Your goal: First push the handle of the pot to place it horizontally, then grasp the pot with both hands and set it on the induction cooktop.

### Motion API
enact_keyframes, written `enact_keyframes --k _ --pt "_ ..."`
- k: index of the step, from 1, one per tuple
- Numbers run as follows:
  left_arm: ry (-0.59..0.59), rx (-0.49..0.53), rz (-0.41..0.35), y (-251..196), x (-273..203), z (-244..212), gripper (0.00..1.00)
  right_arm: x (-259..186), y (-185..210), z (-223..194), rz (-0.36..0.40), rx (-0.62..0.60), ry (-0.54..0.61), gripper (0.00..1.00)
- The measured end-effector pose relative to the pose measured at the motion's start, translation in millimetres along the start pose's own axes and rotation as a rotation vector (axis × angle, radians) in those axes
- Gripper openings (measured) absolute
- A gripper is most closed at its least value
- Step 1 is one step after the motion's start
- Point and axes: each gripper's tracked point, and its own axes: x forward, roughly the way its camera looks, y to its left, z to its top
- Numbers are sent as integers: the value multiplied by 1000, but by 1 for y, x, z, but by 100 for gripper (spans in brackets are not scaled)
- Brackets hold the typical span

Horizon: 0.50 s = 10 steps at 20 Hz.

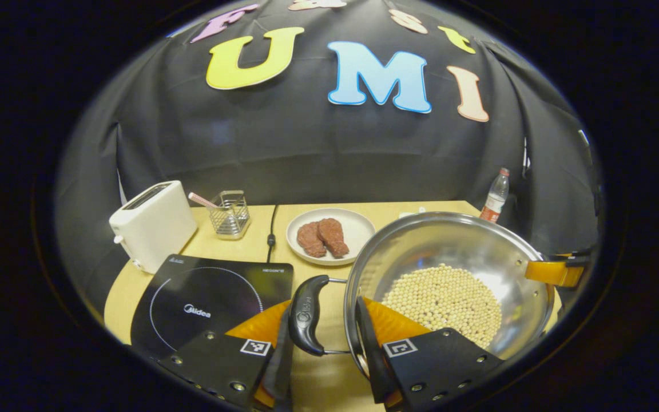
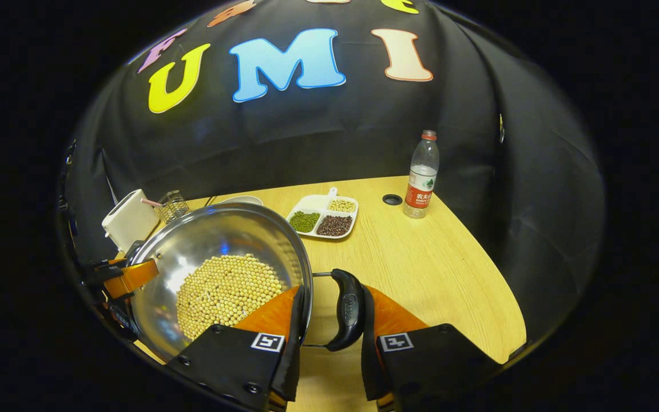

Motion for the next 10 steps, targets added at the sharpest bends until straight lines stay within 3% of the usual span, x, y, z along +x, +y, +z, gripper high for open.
enact_keyframes --k 6,10 --pt "-10 -6 9 41 -15 5 55 -9 38 1 10 -3 -9 46" --pt "-16 -13 23 74 -24 5 56 -11 70 0 27 -6 -13 43"
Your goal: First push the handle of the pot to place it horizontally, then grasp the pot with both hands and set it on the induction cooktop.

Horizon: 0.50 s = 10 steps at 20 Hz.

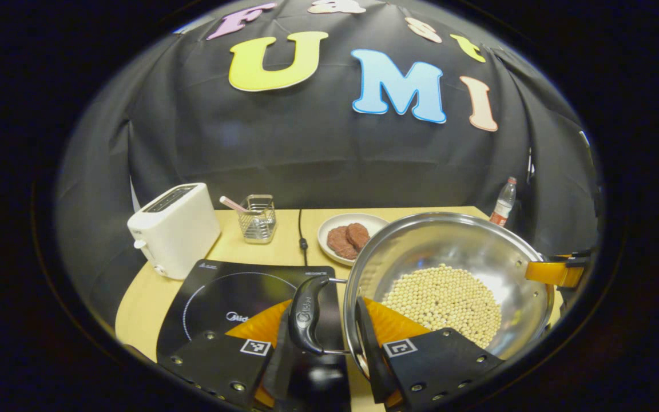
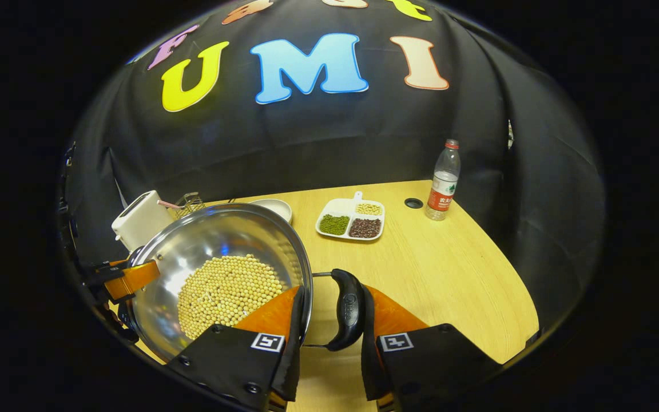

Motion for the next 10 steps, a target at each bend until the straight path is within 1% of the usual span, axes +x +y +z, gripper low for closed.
enact_keyframes --k 1,2,10 --pt "-1 -1 5 9 -2 0 59 0 9 0 5 -1 -1 43" --pt "-2 -3 9 18 -3 0 55 0 15 -1 9 -3 -2 43" --pt "-9 -9 43 85 -15 -1 55 3 78 -4 45 -8 1 43"
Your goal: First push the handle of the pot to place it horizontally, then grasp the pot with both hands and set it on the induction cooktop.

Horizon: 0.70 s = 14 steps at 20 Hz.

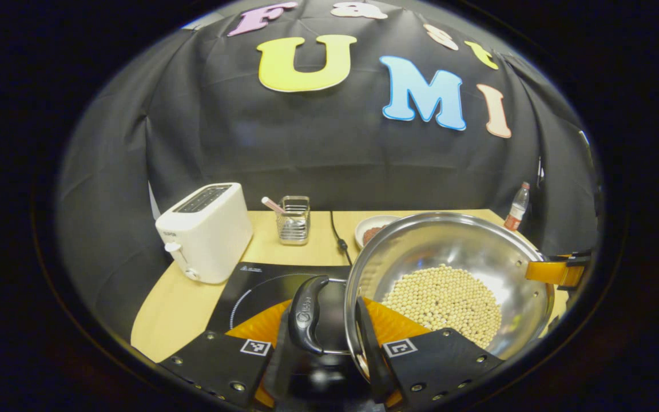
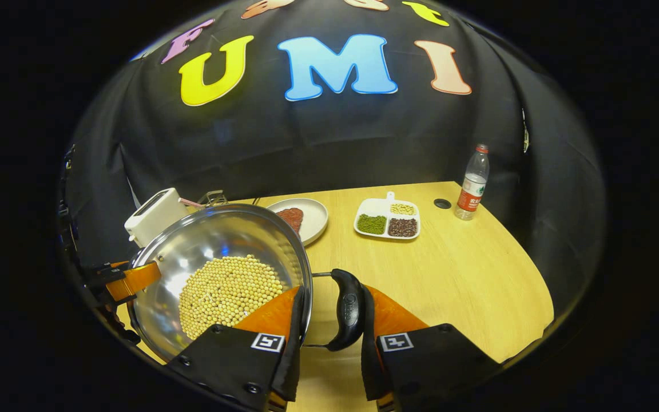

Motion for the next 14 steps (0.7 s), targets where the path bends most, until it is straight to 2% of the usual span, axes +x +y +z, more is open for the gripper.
enact_keyframes --k 3,4,5,8,13,14 --pt "2 1 13 25 0 -2 55 5 23 -2 13 -2 7 43" --pt "3 1 17 32 0 -1 55 7 30 -3 17 -2 9 46" --pt "5 1 20 40 1 -2 53 9 37 -3 22 -3 11 43" --pt "9 -2 32 61 3 -3 56 15 57 -4 34 -7 20 43" --pt "18 5 48 89 8 -5 55 26 83 -5 57 -7 37 43" --pt "20 6 50 95 7 -5 53 28 88 -6 59 -9 36 43"
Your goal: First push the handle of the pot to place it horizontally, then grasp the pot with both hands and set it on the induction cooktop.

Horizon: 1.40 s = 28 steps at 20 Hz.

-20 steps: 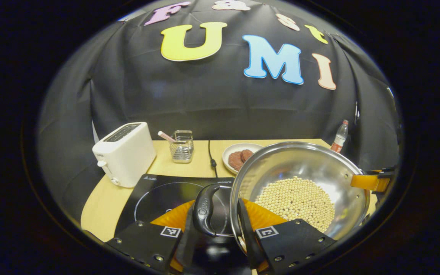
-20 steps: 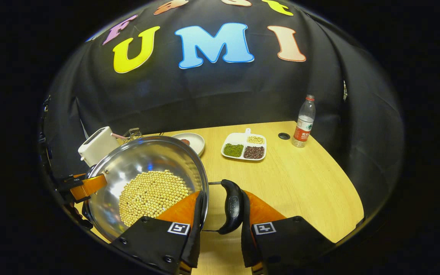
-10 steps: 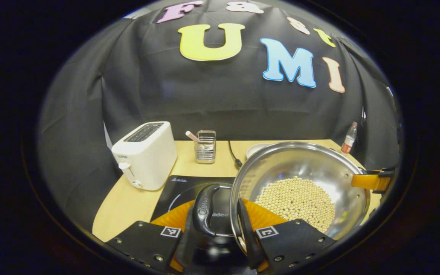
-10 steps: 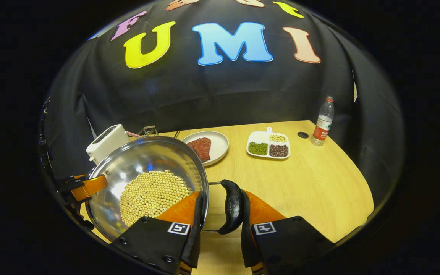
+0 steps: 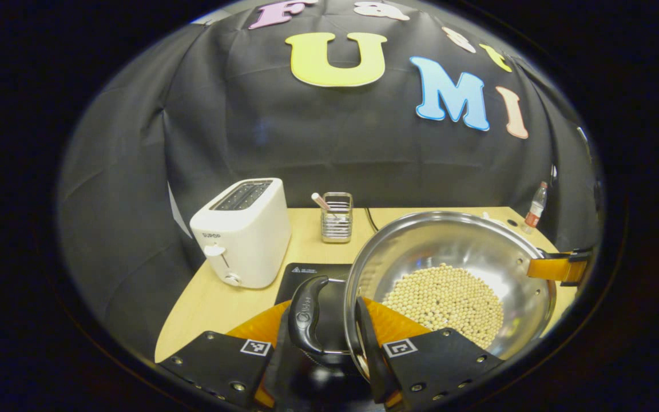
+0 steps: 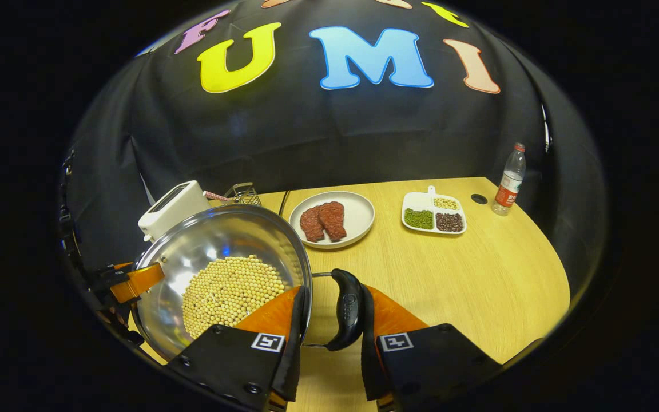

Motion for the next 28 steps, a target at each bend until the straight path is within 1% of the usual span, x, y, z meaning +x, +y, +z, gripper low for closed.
enact_keyframes --k 1,2,3,4,5,6,7,8,9,11,12,14,17,18,19,20,21,22,23,24,25,26,27,28 --pt "2 1 2 5 2 -1 53 2 5 -1 4 -2 1 43" --pt "4 3 6 11 4 -3 53 5 10 -3 8 -1 7 46" --pt "8 5 9 17 8 -5 53 8 16 -6 14 1 14 46" --pt "11 4 12 22 9 -6 53 11 21 -7 20 2 18 43" --pt "15 0 14 27 12 -8 53 14 26 -7 24 1 22 43" --pt "18 -7 17 32 15 -10 55 16 30 -8 27 -6 22 43" --pt "21 -14 21 37 17 -12 53 19 34 -8 30 -15 21 43" --pt "25 -23 25 43 18 -15 53 21 39 -9 33 -20 22 43" --pt "28 -33 29 48 20 -19 55 24 43 -11 36 -21 24 43" --pt "36 -43 33 55 22 -24 55 28 51 -14 43 -24 30 43" --pt "38 -44 35 59 24 -26 55 30 54 -16 46 -23 34 46" --pt "42 -41 36 63 27 -29 55 34 59 -20 47 -21 41 47" --pt "49 -44 38 67 33 -33 56 38 61 -24 45 -14 53 47" --pt "47 -45 37 68 34 -34 56 41 62 -23 46 -13 50 43" --pt "49 -43 39 68 35 -34 53 40 62 -23 49 -12 50 46" --pt "46 -40 41 68 35 -34 56 41 62 -23 47 -9 50 46" --pt "45 -36 46 68 37 -33 58 41 63 -24 48 -6 52 49" --pt "41 -32 60 70 35 -33 58 42 64 -24 53 -4 54 47" --pt "31 -26 74 73 37 -32 59 43 65 -24 60 -7 48 48" --pt "28 -24 84 73 37 -33 62 43 67 -24 71 -11 47 54" --pt "9 -25 98 73 36 -29 64 41 70 -22 84 -16 37 54" --pt "-2 -31 115 75 33 -27 66 38 68 -17 83 -19 13 60" --pt "-22 -36 133 77 33 -23 61 35 69 -11 84 -20 -13 67" --pt "-41 -37 147 78 29 -17 68 31 68 -3 82 -17 -35 93"
